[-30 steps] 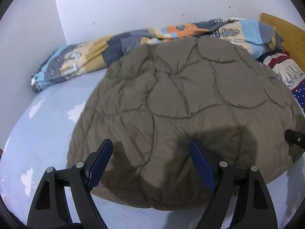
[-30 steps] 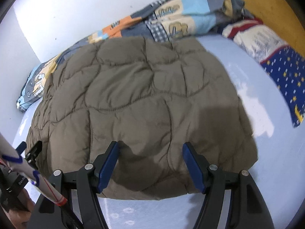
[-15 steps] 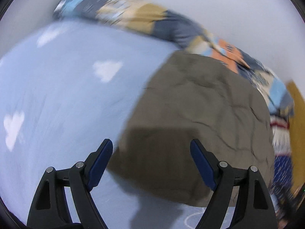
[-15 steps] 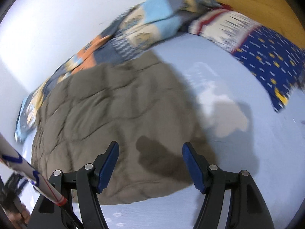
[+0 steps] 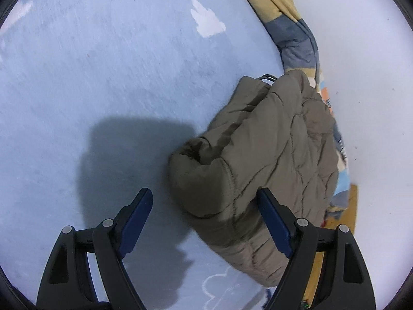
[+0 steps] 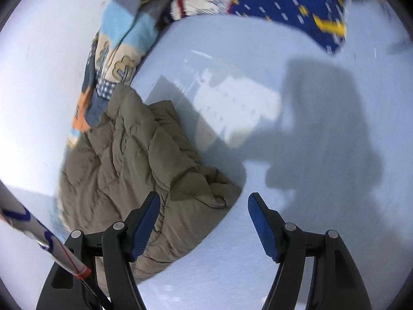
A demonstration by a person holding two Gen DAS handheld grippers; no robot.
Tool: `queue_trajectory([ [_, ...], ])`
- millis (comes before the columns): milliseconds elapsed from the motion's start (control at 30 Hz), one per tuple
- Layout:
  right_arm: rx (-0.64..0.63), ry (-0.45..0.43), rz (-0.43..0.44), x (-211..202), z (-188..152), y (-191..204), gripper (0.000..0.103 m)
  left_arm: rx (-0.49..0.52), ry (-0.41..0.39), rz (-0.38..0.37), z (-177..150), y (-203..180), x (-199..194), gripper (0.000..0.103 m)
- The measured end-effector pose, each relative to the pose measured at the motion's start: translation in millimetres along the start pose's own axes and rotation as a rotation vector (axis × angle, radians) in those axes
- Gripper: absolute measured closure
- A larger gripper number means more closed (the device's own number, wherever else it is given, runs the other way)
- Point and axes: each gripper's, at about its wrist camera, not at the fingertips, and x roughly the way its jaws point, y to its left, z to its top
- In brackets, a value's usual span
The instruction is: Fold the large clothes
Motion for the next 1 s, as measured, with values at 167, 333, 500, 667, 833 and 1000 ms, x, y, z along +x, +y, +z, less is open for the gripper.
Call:
queue_trajectory([
  [167,0.076,0.031,0.086,14,-3,-5,0.028,-0.008,-0.005,-0.044,-3,1,11,0.021],
  [333,0.059,0.014,0.098,33,-8,6,0.021,0.005,-0.009,-0.072,-4,-2,24,0.02],
  [500,0.077,0.002,0.108,56,-7,3,0.013,0.057,-0.017,-0.061,-1,-10,31,0.02],
  [667,-0.038,-0.036,0.073,53,-4,22,0.052,0.252,-0.078,0.068,-8,-42,25,0.036],
  [833,-0.37,-0.144,-0.121,32,-24,76,0.067,0.552,-0.188,0.284,-36,-86,21,0.042],
  [1000,-0.649,-0.254,-0.258,17,-50,114,0.072,0.708,-0.252,0.366,-55,-104,14,0.046],
])
